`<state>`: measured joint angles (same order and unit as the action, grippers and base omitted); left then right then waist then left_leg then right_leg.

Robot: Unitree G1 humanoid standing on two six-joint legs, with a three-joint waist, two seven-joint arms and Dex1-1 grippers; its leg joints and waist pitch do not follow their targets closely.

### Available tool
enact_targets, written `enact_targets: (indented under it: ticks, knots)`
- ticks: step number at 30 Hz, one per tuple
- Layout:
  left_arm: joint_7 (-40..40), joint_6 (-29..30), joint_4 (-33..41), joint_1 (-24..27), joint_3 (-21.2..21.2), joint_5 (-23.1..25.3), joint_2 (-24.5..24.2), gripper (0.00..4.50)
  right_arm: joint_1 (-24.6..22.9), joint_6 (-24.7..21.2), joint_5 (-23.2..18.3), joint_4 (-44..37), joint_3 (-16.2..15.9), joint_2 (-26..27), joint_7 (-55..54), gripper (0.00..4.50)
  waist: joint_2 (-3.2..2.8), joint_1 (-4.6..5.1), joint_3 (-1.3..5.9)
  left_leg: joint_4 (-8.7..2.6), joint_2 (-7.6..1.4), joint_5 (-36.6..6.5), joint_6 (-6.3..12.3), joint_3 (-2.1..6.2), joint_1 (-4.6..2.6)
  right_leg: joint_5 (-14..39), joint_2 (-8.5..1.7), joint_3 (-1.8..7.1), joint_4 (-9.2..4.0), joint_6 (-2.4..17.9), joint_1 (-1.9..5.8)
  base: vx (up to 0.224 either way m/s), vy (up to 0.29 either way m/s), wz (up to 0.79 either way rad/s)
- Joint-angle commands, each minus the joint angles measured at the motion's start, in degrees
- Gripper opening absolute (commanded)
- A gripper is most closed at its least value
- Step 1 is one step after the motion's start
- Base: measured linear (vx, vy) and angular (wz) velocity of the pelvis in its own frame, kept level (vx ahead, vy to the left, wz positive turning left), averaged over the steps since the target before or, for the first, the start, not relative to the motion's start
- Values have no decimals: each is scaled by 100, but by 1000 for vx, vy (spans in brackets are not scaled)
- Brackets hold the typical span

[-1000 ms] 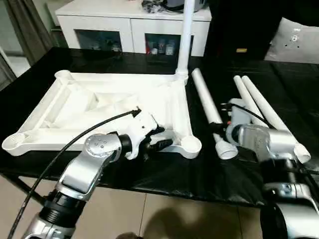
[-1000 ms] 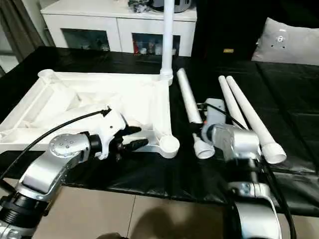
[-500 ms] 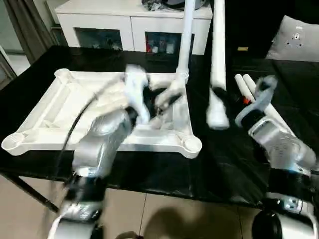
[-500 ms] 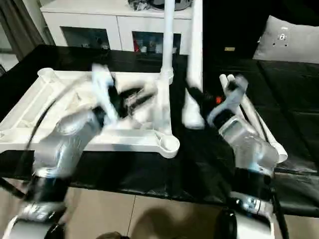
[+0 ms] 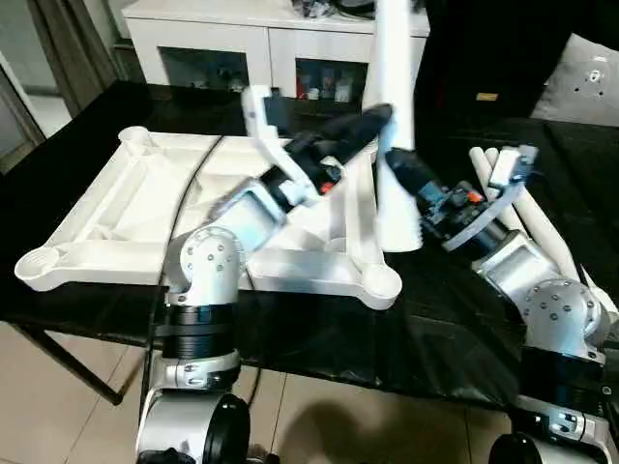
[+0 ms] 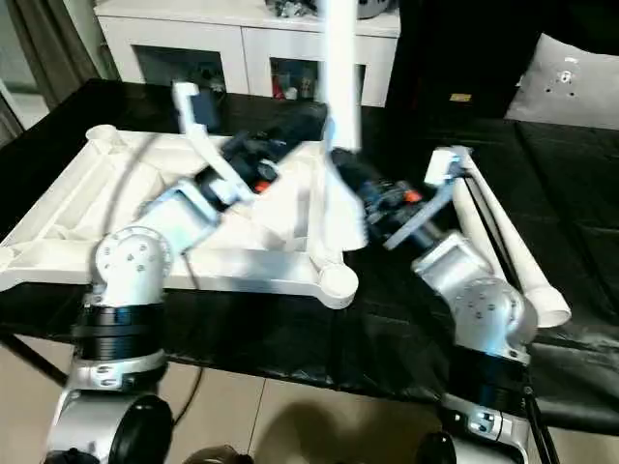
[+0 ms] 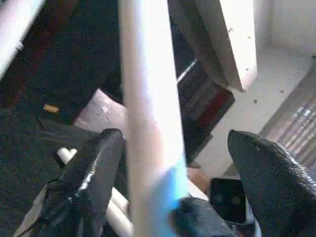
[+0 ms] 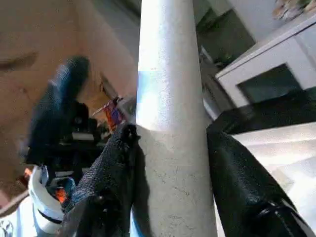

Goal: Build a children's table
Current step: Pick table leg

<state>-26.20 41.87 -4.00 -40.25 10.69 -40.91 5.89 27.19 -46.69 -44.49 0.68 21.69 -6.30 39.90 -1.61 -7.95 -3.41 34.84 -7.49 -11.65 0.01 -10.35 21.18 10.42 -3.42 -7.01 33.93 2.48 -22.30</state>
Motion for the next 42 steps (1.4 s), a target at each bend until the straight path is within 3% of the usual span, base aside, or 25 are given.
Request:
enact_targets:
  ticks: [1, 3, 4, 7, 10, 13, 14, 15, 20, 21, 29, 32, 36, 37, 41, 42]
  knots:
    - [108, 74, 3, -97, -21, -68, -23, 419, -54, -47, -78, -169, -112, -40, 77, 180, 122, -20, 413, -384, -616, -282, 389, 265, -40, 1654, -741, 451, -484, 535, 314, 0, 0, 0]
    - [128, 120, 0, -110, 0, -70, -4, 422, -106, -25, -114, -231, -202, -37, 171, 180, 127, -26, 409, -393, -620, -323, 364, 271, -44, 1727, -744, 451, -496, 472, 315, 0, 0, 0]
    - [130, 134, -10, -119, 9, -75, 7, 440, -128, -34, -157, -264, -232, -41, 225, 180, 160, -25, 410, -393, -619, -311, 362, 268, -37, 1703, -744, 452, -492, 451, 320, 0, 0, 0]
    - [33, 176, -77, -127, 68, -247, 66, 447, -247, -49, -289, -428, -401, -37, 373, 180, 147, -49, 410, -391, -629, -282, 352, 273, -42, 1675, -756, 455, -487, 454, 317, 0, 0, 0]
    - [-192, 232, -88, -79, 140, -539, 85, 406, -298, -143, -359, -463, -487, -78, 467, 180, 147, -40, 404, -396, -643, -298, 358, 277, -52, 1566, -762, 460, -478, 530, 307, 0, 0, 0]
    - [-658, 265, -140, 5, 246, -896, 50, 396, -398, -430, -636, -582, -600, -174, 739, 180, 153, -48, 396, -394, -632, -319, 362, 274, -36, 1593, -771, 462, -484, 560, 332, 0, 0, 0]
    - [-658, 265, -140, 5, 246, -896, 50, 381, -398, -430, -636, -582, -600, -174, 739, 180, 153, -52, 396, -398, -628, -311, 368, 275, -38, 1618, -765, 463, -491, 536, 329, 0, 0, 0]
    - [-781, 281, -132, 24, 250, -950, 28, 368, -416, -454, -697, -585, -613, -190, 782, 180, 116, -62, 400, -393, -631, -310, 350, 277, -39, 1623, -774, 465, -487, 517, 327, 0, 0, 0]
    - [-1105, 464, 136, 120, 291, -1397, 28, 334, -465, -430, -786, -559, -630, -221, 831, 180, 138, -53, 398, -403, -646, -371, 266, 281, -34, 1643, -790, 467, -484, 551, 336, 0, 0, 0]
    - [-1209, 540, 224, 166, 276, -1540, 10, 324, -481, -445, -844, -575, -623, -219, 833, 180, 118, -56, 397, -401, -645, -353, 267, 282, -41, 1644, -775, 464, -486, 558, 321, 0, 0, 0]
    - [-1486, 599, 252, 241, 273, -1728, -114, 283, -527, -493, -1048, -625, -570, -252, 893, 180, 115, -55, 399, -411, -653, -361, 223, 291, -46, 1643, -766, 468, -480, 495, 327, 0, 0, 0]
    - [-1515, 603, 238, 245, 280, -1744, -134, 244, -539, -469, -1042, -630, -585, -274, 904, 180, 117, -56, 395, -410, -645, -364, 220, 284, -44, 1651, -772, 468, -489, 505, 327, 0, 0, 0]
    - [-1514, 604, 211, 243, 304, -1775, -148, 236, -547, -447, -1045, -630, -610, -294, 908, 180, 111, -54, 395, -412, -647, -377, 208, 289, -47, 1675, -763, 467, -490, 478, 328, 0, 0, 0]
    - [-1501, 595, 189, 234, 320, -1806, -158, 209, -556, -415, -1040, -630, -634, -318, 897, 180, 113, -54, 393, -414, -645, -391, 197, 288, -48, 1710, -765, 466, -494, 468, 329, 0, 0, 0]
    - [-1476, 557, 140, 213, 320, -1839, -198, 193, -553, -250, -891, -578, -685, -366, 803, 180, 107, -53, 399, -413, -654, -369, 182, 292, -57, 1637, -760, 468, -482, 469, 319, 0, 0, 0]
    - [-1432, 505, 127, 205, 300, -1771, -218, 187, -521, -176, -756, -491, -702, -376, 681, 236, 74, -56, 400, -411, -653, -375, 174, 295, -56, 1623, -763, 469, -479, 479, 319, 0, 0, 0]
